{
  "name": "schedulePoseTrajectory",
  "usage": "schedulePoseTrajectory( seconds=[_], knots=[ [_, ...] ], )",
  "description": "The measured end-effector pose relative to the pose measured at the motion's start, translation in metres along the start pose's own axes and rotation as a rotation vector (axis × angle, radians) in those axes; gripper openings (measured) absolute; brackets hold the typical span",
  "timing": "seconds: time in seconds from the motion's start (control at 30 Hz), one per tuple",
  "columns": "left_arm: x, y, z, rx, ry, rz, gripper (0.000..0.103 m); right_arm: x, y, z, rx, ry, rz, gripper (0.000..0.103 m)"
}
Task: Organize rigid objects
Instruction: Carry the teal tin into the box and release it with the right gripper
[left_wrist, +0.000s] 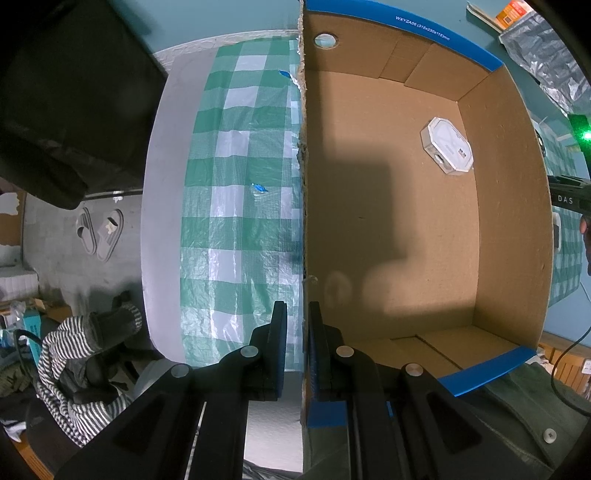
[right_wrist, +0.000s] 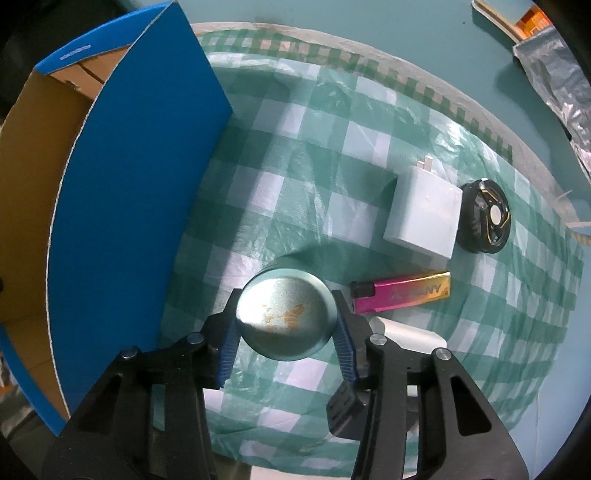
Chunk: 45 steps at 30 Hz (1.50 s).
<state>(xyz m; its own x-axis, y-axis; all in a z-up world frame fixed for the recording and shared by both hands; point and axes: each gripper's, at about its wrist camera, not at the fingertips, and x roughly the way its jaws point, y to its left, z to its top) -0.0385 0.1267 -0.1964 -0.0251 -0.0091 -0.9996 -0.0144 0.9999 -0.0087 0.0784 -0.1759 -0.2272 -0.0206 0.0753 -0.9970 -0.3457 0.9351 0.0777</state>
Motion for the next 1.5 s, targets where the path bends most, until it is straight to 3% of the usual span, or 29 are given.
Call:
schedulePoseTrajectory(
  seconds=[0.37, 0.77, 1.17, 1.5],
  knots=[
    [0.000, 0.000, 0.000, 0.003, -0.001, 0.000, 0.010, -0.012, -0.001, 0.000, -0.002, -0.015, 0.001, 0.044],
    [0.001, 0.000, 0.001, 0.005, -0.001, 0.000, 0.010, -0.060, 0.013, 0.002, -0.056, -0.074, 0.009, 0.044],
    [0.002, 0.000, -0.001, 0.002, -0.001, -0.003, 0.010, -0.113, 0.046, 0.013, -0.131, -0.167, 0.027, 0.044],
    [0.002, -0.001, -0.003, 0.006, -0.001, -0.006, 0.010, -0.123, 0.081, 0.020, -0.220, -0.180, 0.039, 0.044]
  ],
)
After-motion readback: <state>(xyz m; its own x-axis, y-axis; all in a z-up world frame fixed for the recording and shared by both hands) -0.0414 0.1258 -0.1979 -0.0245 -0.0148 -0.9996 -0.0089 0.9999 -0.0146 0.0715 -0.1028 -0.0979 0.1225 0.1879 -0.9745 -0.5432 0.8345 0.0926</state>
